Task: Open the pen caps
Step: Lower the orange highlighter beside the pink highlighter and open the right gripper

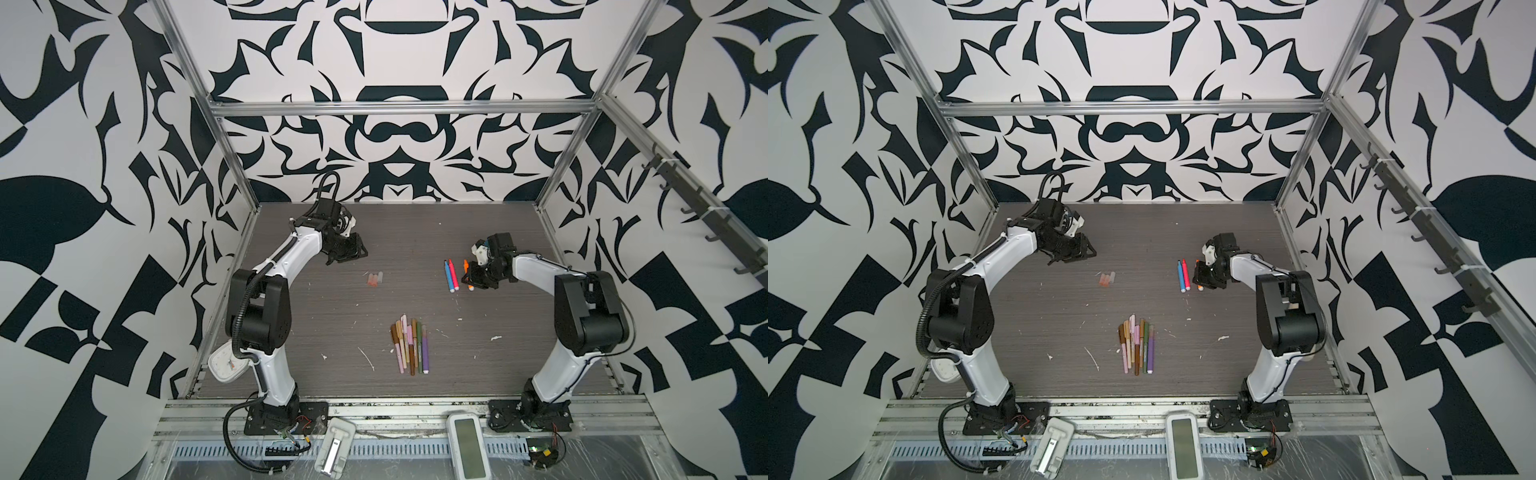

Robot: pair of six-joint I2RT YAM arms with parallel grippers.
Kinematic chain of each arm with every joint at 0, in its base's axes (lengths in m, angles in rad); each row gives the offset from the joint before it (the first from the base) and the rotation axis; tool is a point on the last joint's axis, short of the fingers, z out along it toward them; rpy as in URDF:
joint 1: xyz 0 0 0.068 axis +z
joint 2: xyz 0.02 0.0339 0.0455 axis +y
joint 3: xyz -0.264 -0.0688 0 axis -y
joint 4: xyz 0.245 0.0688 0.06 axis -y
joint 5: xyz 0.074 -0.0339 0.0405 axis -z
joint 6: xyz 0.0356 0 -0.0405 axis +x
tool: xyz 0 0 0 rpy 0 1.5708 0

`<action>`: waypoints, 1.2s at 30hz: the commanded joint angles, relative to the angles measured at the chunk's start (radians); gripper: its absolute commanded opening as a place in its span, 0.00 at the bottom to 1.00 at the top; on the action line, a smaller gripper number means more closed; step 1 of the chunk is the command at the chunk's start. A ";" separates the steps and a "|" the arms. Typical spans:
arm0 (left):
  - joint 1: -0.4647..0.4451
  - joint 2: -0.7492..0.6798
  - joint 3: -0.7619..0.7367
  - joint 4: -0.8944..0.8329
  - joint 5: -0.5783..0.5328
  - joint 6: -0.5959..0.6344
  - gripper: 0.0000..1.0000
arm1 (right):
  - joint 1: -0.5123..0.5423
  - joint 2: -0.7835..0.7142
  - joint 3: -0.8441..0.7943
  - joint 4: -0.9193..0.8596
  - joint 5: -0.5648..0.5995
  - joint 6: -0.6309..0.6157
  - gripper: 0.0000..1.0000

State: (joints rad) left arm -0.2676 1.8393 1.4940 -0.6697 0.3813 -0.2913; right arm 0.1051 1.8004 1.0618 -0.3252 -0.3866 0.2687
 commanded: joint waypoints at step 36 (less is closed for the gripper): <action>0.004 -0.018 -0.015 -0.016 0.042 -0.009 0.39 | -0.027 0.073 0.106 0.021 -0.089 -0.014 0.36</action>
State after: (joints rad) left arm -0.2676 1.8393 1.4933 -0.6701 0.4046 -0.2943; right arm 0.0799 1.8992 1.1397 -0.2955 -0.4530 0.2573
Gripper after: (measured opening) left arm 0.393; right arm 0.354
